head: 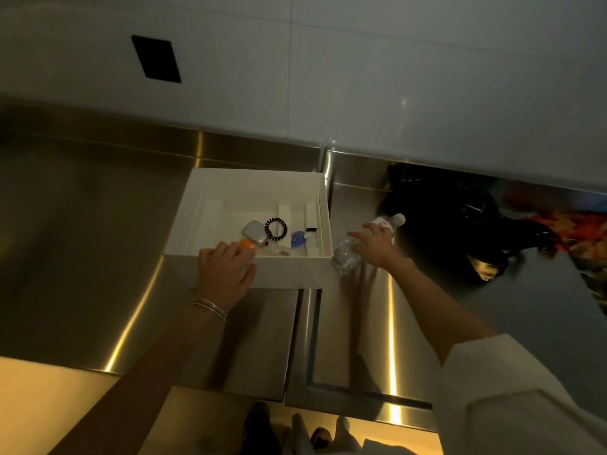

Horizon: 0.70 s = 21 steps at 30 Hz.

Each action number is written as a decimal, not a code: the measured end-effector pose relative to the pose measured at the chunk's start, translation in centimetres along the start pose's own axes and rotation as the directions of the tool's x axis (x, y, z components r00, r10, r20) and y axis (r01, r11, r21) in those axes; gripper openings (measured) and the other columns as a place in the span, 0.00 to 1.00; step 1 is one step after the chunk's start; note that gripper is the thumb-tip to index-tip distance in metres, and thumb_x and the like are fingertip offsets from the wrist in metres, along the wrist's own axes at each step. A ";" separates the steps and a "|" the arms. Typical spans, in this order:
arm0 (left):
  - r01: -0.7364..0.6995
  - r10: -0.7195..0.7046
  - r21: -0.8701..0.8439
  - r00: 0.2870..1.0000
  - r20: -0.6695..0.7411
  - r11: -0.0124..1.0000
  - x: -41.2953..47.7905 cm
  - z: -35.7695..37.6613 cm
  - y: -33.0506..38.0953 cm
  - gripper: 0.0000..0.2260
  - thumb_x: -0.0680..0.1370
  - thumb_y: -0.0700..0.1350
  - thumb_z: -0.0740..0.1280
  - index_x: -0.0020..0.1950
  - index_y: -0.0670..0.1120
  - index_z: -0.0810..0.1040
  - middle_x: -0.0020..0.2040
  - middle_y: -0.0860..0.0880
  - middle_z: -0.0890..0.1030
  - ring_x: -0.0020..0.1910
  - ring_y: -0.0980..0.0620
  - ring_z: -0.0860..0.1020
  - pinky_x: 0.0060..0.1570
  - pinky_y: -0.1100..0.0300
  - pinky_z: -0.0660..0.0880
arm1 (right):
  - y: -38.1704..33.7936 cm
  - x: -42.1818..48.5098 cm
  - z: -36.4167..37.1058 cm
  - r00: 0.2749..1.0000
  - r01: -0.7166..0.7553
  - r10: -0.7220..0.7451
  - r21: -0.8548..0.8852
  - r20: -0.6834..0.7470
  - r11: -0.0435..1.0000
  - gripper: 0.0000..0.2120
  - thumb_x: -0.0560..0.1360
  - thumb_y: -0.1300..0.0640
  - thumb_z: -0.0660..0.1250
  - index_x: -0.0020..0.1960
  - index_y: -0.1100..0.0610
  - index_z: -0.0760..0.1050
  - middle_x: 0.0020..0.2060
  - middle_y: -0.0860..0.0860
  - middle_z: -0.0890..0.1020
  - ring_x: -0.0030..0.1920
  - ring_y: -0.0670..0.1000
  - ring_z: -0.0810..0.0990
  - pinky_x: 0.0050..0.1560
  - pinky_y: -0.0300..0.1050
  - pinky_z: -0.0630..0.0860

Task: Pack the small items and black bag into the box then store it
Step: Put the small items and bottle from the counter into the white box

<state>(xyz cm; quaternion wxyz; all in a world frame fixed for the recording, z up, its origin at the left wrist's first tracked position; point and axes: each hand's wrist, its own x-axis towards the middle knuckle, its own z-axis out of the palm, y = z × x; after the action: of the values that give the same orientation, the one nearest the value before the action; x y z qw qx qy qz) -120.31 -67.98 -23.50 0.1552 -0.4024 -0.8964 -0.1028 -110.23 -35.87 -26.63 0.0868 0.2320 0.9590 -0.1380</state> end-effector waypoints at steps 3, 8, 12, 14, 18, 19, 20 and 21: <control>0.004 -0.004 0.003 1.000 0.003 1.000 0.1 0.0 0.2 0.15 0.72 0.52 0.56 0.45 0.45 0.77 0.38 0.46 0.78 0.37 0.45 0.75 0.40 0.54 0.65 | 0.0 -0.8 -0.7 0.998 0.047 -0.048 -0.031 -0.033 0.998 0.15 0.79 0.49 0.56 0.64 0.49 0.71 0.67 0.50 0.71 0.71 0.54 0.59 0.69 0.56 0.53; 0.008 -0.008 0.005 1.000 0.022 1.000 0.2 0.0 0.3 0.16 0.72 0.53 0.55 0.46 0.45 0.77 0.38 0.45 0.78 0.37 0.45 0.75 0.40 0.54 0.64 | 0.5 -3.3 -0.8 0.997 0.055 -0.054 0.024 -0.048 0.998 0.14 0.74 0.49 0.65 0.57 0.54 0.77 0.65 0.55 0.68 0.68 0.61 0.61 0.66 0.54 0.60; 0.008 -0.009 0.032 1.000 0.026 0.999 0.3 0.1 0.4 0.15 0.72 0.52 0.55 0.45 0.45 0.77 0.38 0.45 0.78 0.37 0.45 0.75 0.40 0.55 0.61 | 1.2 -4.8 -0.5 0.997 0.015 -0.002 0.164 -0.082 0.986 0.18 0.69 0.56 0.72 0.57 0.58 0.76 0.65 0.56 0.67 0.66 0.58 0.61 0.65 0.47 0.63; 0.013 -0.014 0.040 0.999 0.028 0.999 0.3 0.1 0.4 0.15 0.72 0.52 0.55 0.45 0.45 0.77 0.38 0.46 0.78 0.37 0.45 0.75 0.39 0.56 0.58 | 1.4 -5.2 -0.4 0.991 -0.037 0.068 0.259 -0.112 0.965 0.25 0.66 0.57 0.74 0.61 0.56 0.72 0.64 0.57 0.65 0.66 0.58 0.62 0.66 0.51 0.65; 0.006 -0.007 0.051 1.000 0.011 0.999 0.3 0.3 0.2 0.15 0.72 0.52 0.56 0.44 0.45 0.77 0.38 0.46 0.77 0.37 0.46 0.75 0.39 0.56 0.55 | 1.0 -4.9 -0.2 0.974 -0.187 0.218 0.312 -0.067 0.931 0.35 0.66 0.53 0.74 0.69 0.53 0.63 0.66 0.59 0.64 0.65 0.60 0.66 0.64 0.54 0.69; 0.006 -0.006 0.048 1.000 0.013 0.999 0.3 0.3 0.2 0.15 0.72 0.52 0.56 0.45 0.45 0.77 0.38 0.46 0.77 0.37 0.46 0.75 0.39 0.56 0.57 | 0.7 -4.8 -0.2 0.970 -0.204 0.234 0.313 -0.063 0.928 0.36 0.66 0.52 0.74 0.69 0.54 0.62 0.66 0.59 0.67 0.64 0.60 0.69 0.63 0.54 0.71; 0.006 -0.007 0.042 1.000 0.015 0.999 0.3 0.3 0.2 0.15 0.72 0.53 0.55 0.45 0.45 0.76 0.38 0.46 0.77 0.37 0.45 0.75 0.39 0.55 0.59 | 0.5 -4.7 -0.1 0.966 -0.219 0.250 0.316 -0.060 0.923 0.37 0.66 0.51 0.73 0.70 0.54 0.61 0.65 0.60 0.69 0.63 0.60 0.71 0.62 0.55 0.72; 0.007 -0.008 0.037 1.000 0.014 0.999 0.2 0.4 0.1 0.15 0.72 0.53 0.55 0.45 0.45 0.76 0.38 0.46 0.77 0.37 0.45 0.75 0.40 0.55 0.61 | 0.2 -4.7 -0.2 0.961 -0.233 0.268 0.330 -0.063 0.915 0.36 0.66 0.51 0.73 0.69 0.55 0.61 0.64 0.60 0.71 0.61 0.61 0.73 0.62 0.55 0.72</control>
<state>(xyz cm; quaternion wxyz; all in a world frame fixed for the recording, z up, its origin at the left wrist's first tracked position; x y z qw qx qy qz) -120.39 -67.64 -23.76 0.1558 -0.3967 -0.9008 -0.0837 -106.01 -37.63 -25.36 0.0135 0.3710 0.8895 -0.2664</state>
